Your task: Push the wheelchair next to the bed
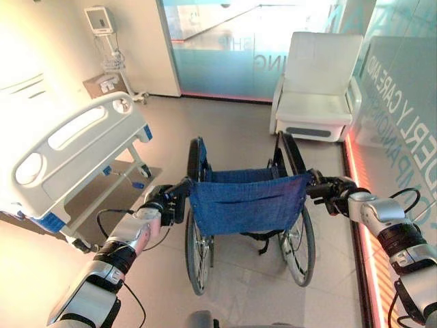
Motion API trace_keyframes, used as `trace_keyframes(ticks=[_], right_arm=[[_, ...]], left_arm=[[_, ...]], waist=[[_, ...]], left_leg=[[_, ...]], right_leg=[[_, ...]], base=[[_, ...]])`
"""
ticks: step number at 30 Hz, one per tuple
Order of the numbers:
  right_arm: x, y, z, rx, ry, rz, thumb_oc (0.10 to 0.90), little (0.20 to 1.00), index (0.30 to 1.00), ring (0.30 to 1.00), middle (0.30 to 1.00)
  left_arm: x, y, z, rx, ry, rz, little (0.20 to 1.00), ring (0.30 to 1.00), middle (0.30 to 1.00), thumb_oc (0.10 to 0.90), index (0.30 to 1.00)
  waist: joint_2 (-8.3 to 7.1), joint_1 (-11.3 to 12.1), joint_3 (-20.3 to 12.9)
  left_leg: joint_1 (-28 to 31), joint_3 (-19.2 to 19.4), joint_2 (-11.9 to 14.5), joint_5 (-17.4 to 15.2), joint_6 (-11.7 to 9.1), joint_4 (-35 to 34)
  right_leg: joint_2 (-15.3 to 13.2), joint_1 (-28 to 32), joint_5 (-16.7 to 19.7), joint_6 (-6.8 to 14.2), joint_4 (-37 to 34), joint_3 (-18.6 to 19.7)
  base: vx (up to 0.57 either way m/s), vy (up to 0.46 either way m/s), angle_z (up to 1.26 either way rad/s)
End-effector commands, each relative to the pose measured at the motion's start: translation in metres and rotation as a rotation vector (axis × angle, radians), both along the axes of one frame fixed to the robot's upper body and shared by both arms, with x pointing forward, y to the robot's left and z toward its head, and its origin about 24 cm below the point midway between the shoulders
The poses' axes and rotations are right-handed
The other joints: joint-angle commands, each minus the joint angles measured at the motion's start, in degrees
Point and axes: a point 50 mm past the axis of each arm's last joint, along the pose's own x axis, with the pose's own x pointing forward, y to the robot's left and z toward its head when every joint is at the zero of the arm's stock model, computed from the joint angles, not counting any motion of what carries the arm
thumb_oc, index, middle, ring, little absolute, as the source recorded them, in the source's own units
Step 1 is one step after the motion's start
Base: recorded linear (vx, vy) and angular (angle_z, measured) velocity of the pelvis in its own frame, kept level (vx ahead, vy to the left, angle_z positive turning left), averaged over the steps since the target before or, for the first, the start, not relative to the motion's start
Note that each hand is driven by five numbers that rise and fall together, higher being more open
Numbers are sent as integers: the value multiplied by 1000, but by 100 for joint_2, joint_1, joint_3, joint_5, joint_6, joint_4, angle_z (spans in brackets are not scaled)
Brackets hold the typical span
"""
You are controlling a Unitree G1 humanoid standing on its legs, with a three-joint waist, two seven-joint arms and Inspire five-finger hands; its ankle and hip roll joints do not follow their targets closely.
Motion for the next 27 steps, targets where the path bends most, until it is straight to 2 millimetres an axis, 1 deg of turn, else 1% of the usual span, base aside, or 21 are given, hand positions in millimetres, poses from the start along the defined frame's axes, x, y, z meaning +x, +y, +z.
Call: trace_keyframes(ticks=[1,3,6,7,9,11,12,13,14,15,16,17,18,19,20,22,23,24,25,26,27], right_arm=[[16,98,26,379,-150,298,400,300,300,300,300],[12,95,21,375,-142,298,400,300,300,300,300],[9,86,14,374,-125,298,400,300,300,300,300],[9,84,12,377,-119,300,400,300,300,300,300],[9,85,10,381,-115,305,400,300,300,300,300],[5,83,3,390,-110,290,400,300,300,300,300],[5,83,2,391,-111,287,400,300,300,300,300],[2,82,-1,404,-114,262,400,300,300,300,300],[2,82,-2,406,-115,260,400,300,300,300,300],[1,82,-4,413,-117,248,400,300,300,300,300],[-1,81,-7,410,-124,236,400,300,300,300,300],[-2,80,-7,408,-126,234,400,300,300,300,300],[-2,79,-7,408,-126,233,400,300,300,300,300],[-2,78,-7,410,-127,233,400,300,300,300,300],[-1,79,-6,411,-127,237,400,300,300,300,300],[2,80,-3,407,-132,239,400,300,300,300,300],[5,82,1,402,-138,249,400,300,300,300,300],[7,82,5,401,-147,256,400,300,300,300,300],[7,81,5,401,-151,256,400,300,300,300,300],[9,79,10,397,-169,268,400,300,300,300,300],[10,77,14,396,-184,274,400,300,300,300,300]], left_arm=[[21,-48,35,-528,-226,-90,300,300,300,400,300],[19,-44,36,-524,-224,-89,300,300,300,400,300],[15,-36,34,-516,-215,-82,300,300,300,400,300],[14,-31,34,-508,-211,-71,300,300,300,400,300],[15,-27,34,-498,-207,-60,300,300,300,400,300],[17,-23,32,-474,-193,-55,300,300,300,400,300],[18,-23,32,-471,-192,-57,300,300,300,400,300],[21,-25,33,-462,-186,-73,300,300,300,400,300],[21,-25,34,-462,-186,-75,300,300,300,400,300],[23,-27,34,-459,-184,-83,300,300,300,400,300],[25,-30,33,-450,-179,-96,300,300,300,400,300],[26,-32,32,-448,-177,-98,300,300,300,400,300],[27,-33,32,-448,-176,-99,300,300,300,400,300],[28,-36,31,-448,-173,-99,300,300,300,400,300],[29,-40,31,-449,-171,-95,300,300,300,400,300],[31,-44,32,-448,-176,-98,300,300,300,400,300],[34,-47,34,-445,-184,-104,300,300,300,400,300],[35,-49,35,-443,-192,-106,300,300,300,400,300],[35,-50,36,-443,-195,-108,300,300,300,400,300],[36,-53,38,-439,-209,-114,300,300,300,400,300],[36,-55,40,-439,-220,-118,300,300,300,400,300]], waist=[[107,264,109],[120,356,84],[119,473,16],[132,523,-40],[136,560,-76],[72,651,-163],[56,664,-180],[-33,695,-244],[-25,701,-257],[-54,701,-273],[-54,665,-255],[8,631,-260],[27,612,-259],[89,550,-246],[72,488,-227],[119,439,-191],[140,365,-161],[144,309,-128],[149,287,-110],[160,192,-44],[107,110,10]], left_leg=[[-254,-42,-24,1298,-101,-1290],[-459,-35,13,1555,-147,-1792],[-681,-6,56,1624,-158,-2090],[-635,30,45,1587,-110,-2021],[-570,87,51,1528,-72,-1877],[-455,96,-58,1196,123,-1601],[-430,96,-91,1135,162,-1580],[-257,46,-271,924,325,-1560],[-249,38,-270,916,343,-1562],[-170,35,-350,845,439,-1550],[-11,52,-492,734,573,-1524],[65,51,-492,696,606,-1528],[107,59,-503,672,623,-1532],[256,112,-523,596,661,-1550],[467,160,-600,453,644,-1601],[569,300,-561,486,685,-1651],[710,305,-555,453,667,-1705],[826,261,-565,426,652,-1745],[884,229,-568,408,649,-1764],[1030,121,-572,321,635,-1809],[1106,58,-639,218,635,-1796]], right_leg=[[310,477,599,154,-404,20],[365,697,545,148,-484,121],[385,975,381,137,-546,253],[342,1054,257,156,-541,233],[271,1126,155,180,-525,137],[-9,1348,-24,331,-456,-78],[-55,1372,-41,367,-442,-110],[-269,1425,-56,540,-248,-264],[-284,1402,-12,558,-198,-279],[-447,1308,189,678,193,-381],[-749,971,698,817,1276,-481],[-778,747,933,827,1714,-479],[-793,642,985,833,1927,-474],[-883,311,1175,840,2484,-494],[-1060,91,1161,869,2697,-485],[-991,-124,1063,757,2389,-597],[-810,-276,885,690,1903,-649],[-709,-393,885,675,1582,-672],[-668,-471,890,669,1494,-669],[-497,-768,949,655,974,-641],[-393,-998,1118,716,405,-571]], base=[[447,156,-23],[446,154,-29],[428,180,-31],[393,215,-39],[407,235,-51],[409,265,-58],[375,276,-54],[260,205,-35],[327,288,-22],[313,354,-2],[385,439,-6],[316,373,-11],[253,289,-4],[379,307,21],[357,293,24],[263,110,-22],[297,25,-50],[251,8,-29],[204,-25,-6],[233,-53,7],[274,-73,12]])
